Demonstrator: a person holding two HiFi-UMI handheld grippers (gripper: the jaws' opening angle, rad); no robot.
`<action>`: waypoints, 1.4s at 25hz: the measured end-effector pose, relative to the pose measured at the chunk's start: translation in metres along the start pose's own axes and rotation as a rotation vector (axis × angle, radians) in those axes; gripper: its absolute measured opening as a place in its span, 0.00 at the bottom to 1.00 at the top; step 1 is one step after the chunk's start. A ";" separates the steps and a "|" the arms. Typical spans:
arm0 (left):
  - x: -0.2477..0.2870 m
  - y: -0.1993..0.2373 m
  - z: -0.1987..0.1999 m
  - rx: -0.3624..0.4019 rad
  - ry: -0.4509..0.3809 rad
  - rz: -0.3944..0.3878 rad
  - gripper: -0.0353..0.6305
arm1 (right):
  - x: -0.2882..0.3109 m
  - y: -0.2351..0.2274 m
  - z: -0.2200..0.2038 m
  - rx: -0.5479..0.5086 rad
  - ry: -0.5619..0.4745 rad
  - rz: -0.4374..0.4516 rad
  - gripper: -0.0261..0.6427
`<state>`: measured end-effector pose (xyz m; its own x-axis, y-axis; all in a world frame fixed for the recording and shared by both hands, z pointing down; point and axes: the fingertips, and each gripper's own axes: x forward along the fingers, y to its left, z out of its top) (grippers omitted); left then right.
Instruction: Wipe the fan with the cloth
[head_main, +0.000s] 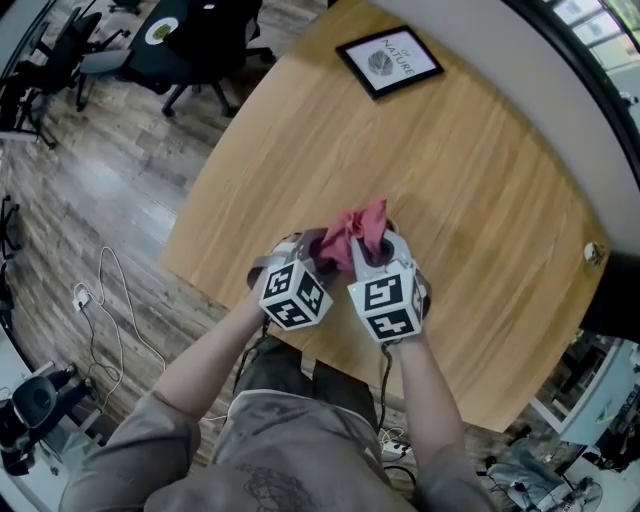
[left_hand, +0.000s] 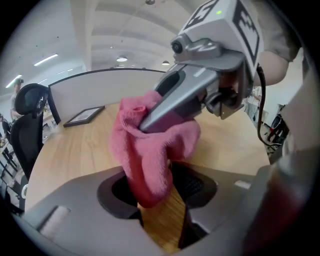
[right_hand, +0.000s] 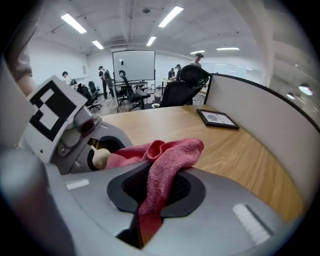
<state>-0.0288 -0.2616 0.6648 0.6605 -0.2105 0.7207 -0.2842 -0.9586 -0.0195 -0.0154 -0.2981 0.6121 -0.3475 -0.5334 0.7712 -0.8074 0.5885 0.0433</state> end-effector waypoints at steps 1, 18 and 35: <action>0.000 0.000 0.000 0.003 0.004 0.000 0.34 | -0.002 -0.009 0.000 0.021 -0.008 -0.022 0.13; 0.001 0.002 -0.002 -0.029 0.027 0.000 0.34 | -0.032 -0.021 -0.039 0.137 0.029 -0.081 0.12; 0.000 0.002 -0.004 0.018 0.046 0.016 0.34 | 0.002 0.005 0.000 0.019 -0.014 -0.035 0.12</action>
<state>-0.0327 -0.2630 0.6675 0.6232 -0.2175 0.7512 -0.2816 -0.9585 -0.0439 -0.0208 -0.2963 0.6138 -0.3252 -0.5620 0.7606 -0.8279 0.5578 0.0582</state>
